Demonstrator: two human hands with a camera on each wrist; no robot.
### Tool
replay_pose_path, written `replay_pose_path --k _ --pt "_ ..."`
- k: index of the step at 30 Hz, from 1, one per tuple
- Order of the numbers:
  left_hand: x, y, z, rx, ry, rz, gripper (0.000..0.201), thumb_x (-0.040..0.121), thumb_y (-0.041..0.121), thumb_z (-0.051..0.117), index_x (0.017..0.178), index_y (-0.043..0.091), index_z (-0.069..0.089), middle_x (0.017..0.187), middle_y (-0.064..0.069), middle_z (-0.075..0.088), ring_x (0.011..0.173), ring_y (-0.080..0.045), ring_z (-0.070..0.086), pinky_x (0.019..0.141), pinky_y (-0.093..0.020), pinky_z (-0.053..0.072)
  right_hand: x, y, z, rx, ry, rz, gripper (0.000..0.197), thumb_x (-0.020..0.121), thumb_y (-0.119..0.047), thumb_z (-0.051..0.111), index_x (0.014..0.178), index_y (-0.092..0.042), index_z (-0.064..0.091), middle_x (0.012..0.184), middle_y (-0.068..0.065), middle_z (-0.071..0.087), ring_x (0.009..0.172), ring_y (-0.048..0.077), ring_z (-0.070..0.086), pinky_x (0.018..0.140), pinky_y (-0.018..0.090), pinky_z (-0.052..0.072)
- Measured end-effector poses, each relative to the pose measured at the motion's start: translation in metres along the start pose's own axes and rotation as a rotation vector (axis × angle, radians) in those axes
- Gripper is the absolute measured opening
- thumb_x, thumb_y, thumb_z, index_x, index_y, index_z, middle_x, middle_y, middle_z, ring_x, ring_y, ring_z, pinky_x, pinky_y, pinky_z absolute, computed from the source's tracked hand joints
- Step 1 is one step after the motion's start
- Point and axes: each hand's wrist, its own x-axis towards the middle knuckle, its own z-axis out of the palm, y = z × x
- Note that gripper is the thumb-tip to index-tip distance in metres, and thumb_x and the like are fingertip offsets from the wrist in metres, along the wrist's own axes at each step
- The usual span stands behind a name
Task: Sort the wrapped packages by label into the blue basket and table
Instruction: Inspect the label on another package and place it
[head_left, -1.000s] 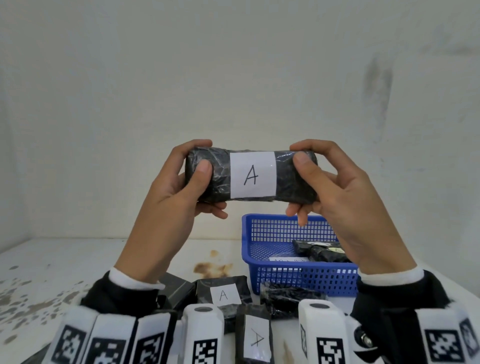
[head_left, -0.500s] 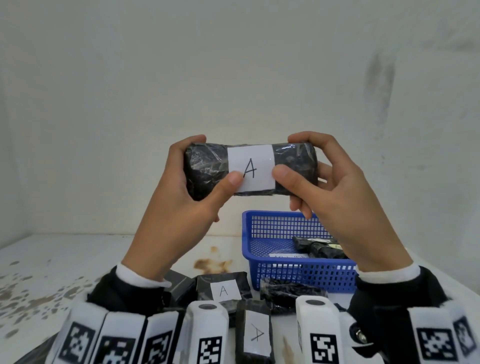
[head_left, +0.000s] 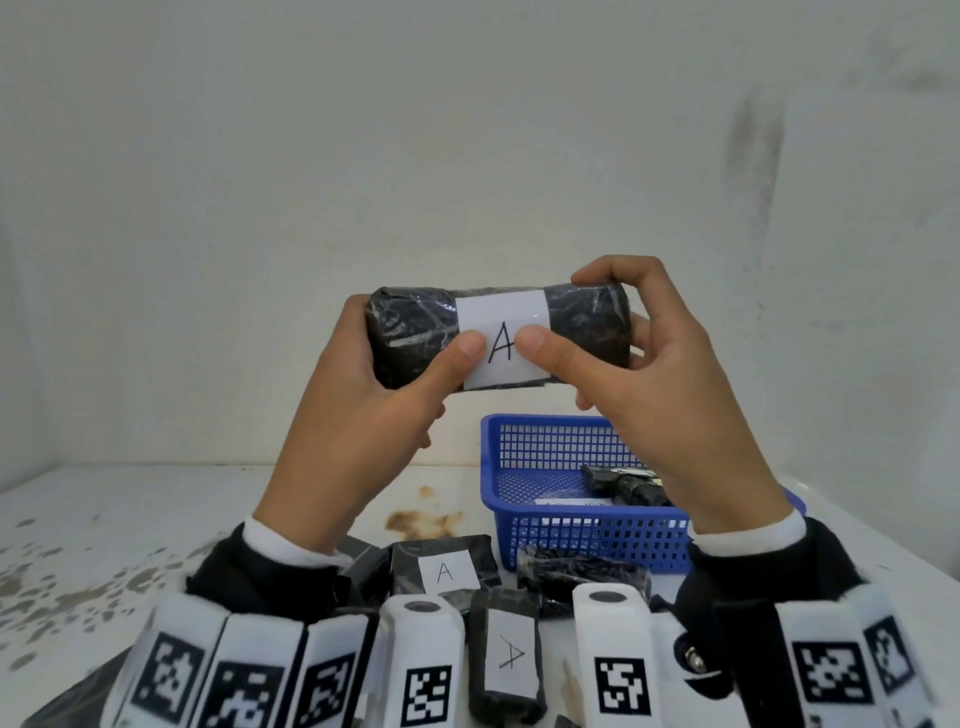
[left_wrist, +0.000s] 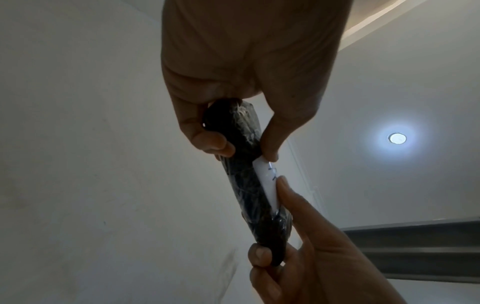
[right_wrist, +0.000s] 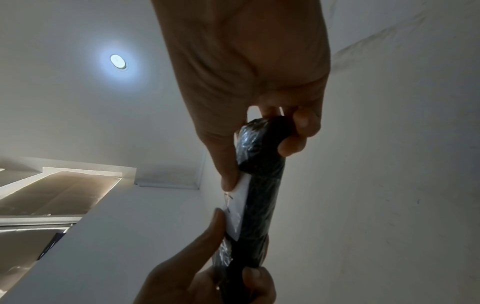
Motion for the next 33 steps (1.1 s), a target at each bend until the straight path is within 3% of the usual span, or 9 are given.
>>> replay_pose_path --k 3,8,14,18,22,26,29,33 --pt "-0.0009 -0.0003 0.0035 0.001 0.0 0.006 0.054 0.061 0.057 0.066 0.104 0.027 0.054 0.082 0.006 0.064 0.058 -0.005 0.059 0.05 -0.022 0.046 -0.0003 0.0004 0.0001 -0.014 0.024 -0.012 0.042 0.068 -0.046 0.079 0.101 -0.038 0.054 0.089 -0.007 0.067 0.06 -0.001 0.06 0.06 0.017 0.052" --pt "-0.0023 -0.0008 0.0062 0.003 0.032 0.017 0.049 0.06 0.06 0.066 0.099 0.031 0.054 0.087 0.011 0.066 0.068 -0.005 0.06 0.061 -0.024 0.043 0.0 0.0002 0.0022 -0.008 0.043 -0.019 0.039 0.068 -0.051 0.076 0.098 -0.038 0.053 0.087 -0.007 0.067 0.061 0.0 0.061 0.059 0.018 0.052" --pt "-0.0015 0.0018 0.0057 -0.028 0.044 -0.009 0.047 0.063 0.057 0.064 0.098 0.028 0.053 0.086 0.007 0.066 0.061 -0.009 0.06 0.047 -0.018 0.043 0.0008 0.0017 0.0035 0.005 0.048 -0.024 0.028 0.08 -0.039 0.077 0.097 -0.036 0.055 0.091 -0.004 0.068 0.062 0.003 0.062 0.056 0.019 0.052" --pt "-0.0011 0.0015 0.0044 -0.047 0.05 -0.033 0.039 0.079 0.053 0.067 0.101 0.023 0.054 0.079 0.009 0.065 0.056 -0.008 0.059 0.046 -0.024 0.044 0.0008 0.0006 0.0028 0.017 0.046 -0.015 0.018 0.088 -0.037 0.07 0.098 -0.034 0.056 0.088 -0.005 0.068 0.061 0.003 0.059 0.053 0.016 0.047" --pt "0.0003 0.0005 0.0022 -0.084 0.037 -0.044 0.018 0.093 0.039 0.055 0.1 0.022 0.054 0.08 0.007 0.065 0.058 -0.009 0.059 0.046 -0.026 0.044 0.0017 -0.0004 0.0 0.055 0.028 0.013 0.007 0.095 -0.031 0.063 0.096 -0.034 0.057 0.088 0.0 0.069 0.061 0.005 0.06 0.05 0.013 0.045" --pt "0.0008 0.0036 0.0002 -0.142 0.017 -0.06 0.016 0.098 0.036 0.049 0.098 0.021 0.054 0.082 0.003 0.065 0.059 -0.013 0.06 0.048 -0.029 0.045 0.0025 -0.0011 -0.0019 0.097 0.001 0.027 0.006 0.098 -0.03 0.058 0.103 -0.034 0.058 0.087 -0.002 0.07 0.066 0.011 0.061 0.053 0.018 0.047" --pt "0.0021 0.0047 -0.0017 -0.184 0.012 -0.065 0.019 0.099 0.036 0.045 0.099 0.019 0.054 0.078 0.006 0.066 0.064 -0.017 0.06 0.051 -0.031 0.047 0.0044 0.0018 -0.0024 0.121 0.021 0.067 0.023 0.097 -0.034 0.059 0.12 -0.032 0.057 0.081 -0.01 0.074 0.067 0.012 0.064 0.058 0.024 0.052" --pt "0.0027 0.0048 -0.0016 -0.256 -0.007 -0.069 0.021 0.101 0.034 0.042 0.1 0.016 0.053 0.073 0.011 0.065 0.068 -0.021 0.06 0.057 -0.035 0.049 0.0062 0.0047 -0.0005 0.136 0.001 0.091 0.019 0.1 -0.033 0.054 0.112 -0.026 0.067 0.095 -0.009 0.074 0.084 0.008 0.068 0.072 0.027 0.057"
